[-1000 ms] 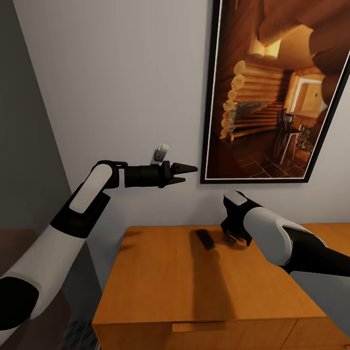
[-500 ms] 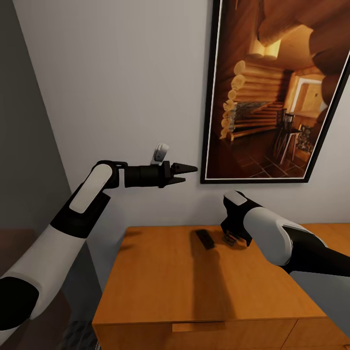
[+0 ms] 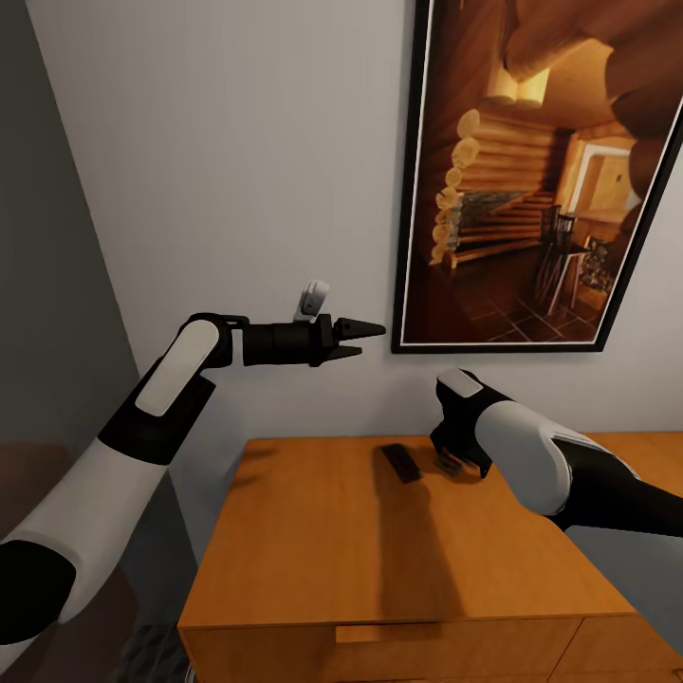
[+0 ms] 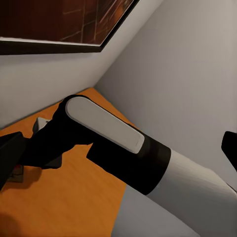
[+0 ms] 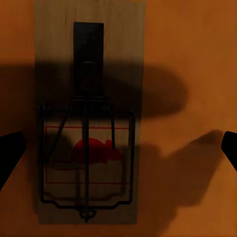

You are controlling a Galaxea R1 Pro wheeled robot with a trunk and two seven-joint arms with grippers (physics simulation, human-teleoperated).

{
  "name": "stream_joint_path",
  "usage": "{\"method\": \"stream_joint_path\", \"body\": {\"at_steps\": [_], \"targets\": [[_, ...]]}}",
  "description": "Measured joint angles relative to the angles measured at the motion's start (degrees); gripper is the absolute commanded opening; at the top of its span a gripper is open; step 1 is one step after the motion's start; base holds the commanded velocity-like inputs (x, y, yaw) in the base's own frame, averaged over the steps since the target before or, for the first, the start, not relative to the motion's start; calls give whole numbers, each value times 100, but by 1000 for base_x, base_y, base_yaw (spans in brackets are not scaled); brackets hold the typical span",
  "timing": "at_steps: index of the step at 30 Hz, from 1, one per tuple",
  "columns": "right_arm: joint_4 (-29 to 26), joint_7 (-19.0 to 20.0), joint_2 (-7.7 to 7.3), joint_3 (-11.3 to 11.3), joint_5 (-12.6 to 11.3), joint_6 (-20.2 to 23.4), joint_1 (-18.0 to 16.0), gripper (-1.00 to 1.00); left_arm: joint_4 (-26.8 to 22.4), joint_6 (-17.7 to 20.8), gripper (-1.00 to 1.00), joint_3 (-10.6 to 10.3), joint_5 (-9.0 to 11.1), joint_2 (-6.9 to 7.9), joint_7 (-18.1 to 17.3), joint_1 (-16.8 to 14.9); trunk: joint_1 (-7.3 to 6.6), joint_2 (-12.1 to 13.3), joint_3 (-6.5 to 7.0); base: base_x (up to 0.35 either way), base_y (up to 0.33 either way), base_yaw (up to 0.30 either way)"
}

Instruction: Take the four mousetraps from the cabinet in the bathroom and place them on the bathroom floor. Make sure all four end up on the same floor surface, and ensure that at least two of them are either under or directly next to the same bathroom sink.

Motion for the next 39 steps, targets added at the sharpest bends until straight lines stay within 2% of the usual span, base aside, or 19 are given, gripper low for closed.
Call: {"method": "stream_joint_path", "body": {"at_steps": [21,22,25,28,39], "targets": [[0,-1,0,-4,1,-3,0,100,0,0,100,0,0,5,0,0,0,0,0,0,0,0],[0,-1,0,-4,1,-3,0,-100,0,0,100,0,1,5,0,0,0,0,0,0,0,0],[-55,18,0,-62,-23,-39,27,-100,1,0,100,0,-2,4,-1,0,0,1,0,0,0,0],[-14,9,0,-2,10,9,7,-100,0,0,100,0,1,5,0,0,0,0,0,0,0,0],[-4,14,0,-2,16,9,2,-100,0,0,100,0,2,-4,0,0,0,0,0,0,0,0]]}}
